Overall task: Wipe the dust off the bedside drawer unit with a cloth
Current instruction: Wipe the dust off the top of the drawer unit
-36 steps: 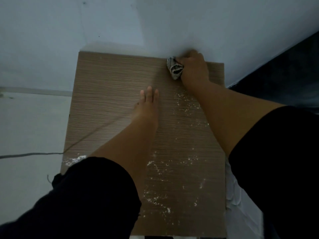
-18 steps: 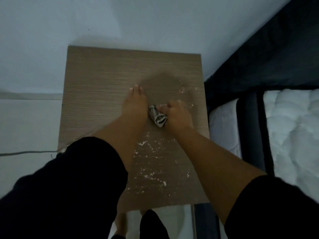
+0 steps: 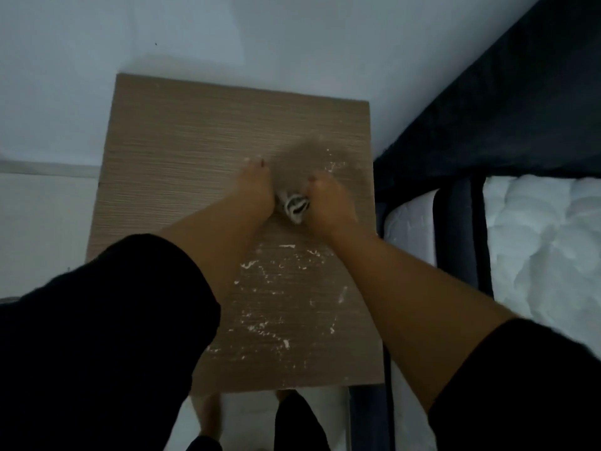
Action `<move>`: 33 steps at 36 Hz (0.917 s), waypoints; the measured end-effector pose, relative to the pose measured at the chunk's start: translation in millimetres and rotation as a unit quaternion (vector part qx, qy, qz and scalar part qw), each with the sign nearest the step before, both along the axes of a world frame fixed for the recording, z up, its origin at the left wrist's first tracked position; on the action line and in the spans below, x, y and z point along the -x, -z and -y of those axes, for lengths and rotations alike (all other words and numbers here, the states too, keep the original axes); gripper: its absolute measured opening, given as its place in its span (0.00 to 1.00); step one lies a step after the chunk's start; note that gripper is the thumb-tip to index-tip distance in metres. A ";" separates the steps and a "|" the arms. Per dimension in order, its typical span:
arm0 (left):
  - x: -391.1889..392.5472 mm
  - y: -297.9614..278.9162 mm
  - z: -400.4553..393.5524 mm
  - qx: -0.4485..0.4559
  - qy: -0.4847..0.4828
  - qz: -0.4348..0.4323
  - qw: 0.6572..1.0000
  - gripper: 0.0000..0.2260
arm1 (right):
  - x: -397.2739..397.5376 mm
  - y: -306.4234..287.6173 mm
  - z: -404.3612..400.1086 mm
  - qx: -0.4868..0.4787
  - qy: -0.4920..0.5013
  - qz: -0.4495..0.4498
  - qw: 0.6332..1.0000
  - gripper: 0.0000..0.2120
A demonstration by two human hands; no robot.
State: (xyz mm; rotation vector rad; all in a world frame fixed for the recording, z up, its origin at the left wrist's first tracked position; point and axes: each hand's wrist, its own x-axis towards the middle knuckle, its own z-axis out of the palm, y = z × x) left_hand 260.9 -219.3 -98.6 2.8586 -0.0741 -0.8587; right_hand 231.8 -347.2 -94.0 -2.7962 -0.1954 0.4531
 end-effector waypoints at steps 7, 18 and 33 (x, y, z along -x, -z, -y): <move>-30.4 4.7 34.2 -0.021 -0.025 -0.031 0.999 0.42 | -94.5 -14.0 33.5 -0.005 0.031 0.086 0.996 0.13; -39.3 8.8 42.5 -0.079 -0.011 -0.056 0.995 0.42 | -169.7 12.3 37.2 0.017 0.059 0.067 0.996 0.09; -29.4 2.6 38.0 -0.052 -0.020 -0.018 0.998 0.39 | -75.1 14.7 43.0 0.014 -0.023 0.030 0.999 0.15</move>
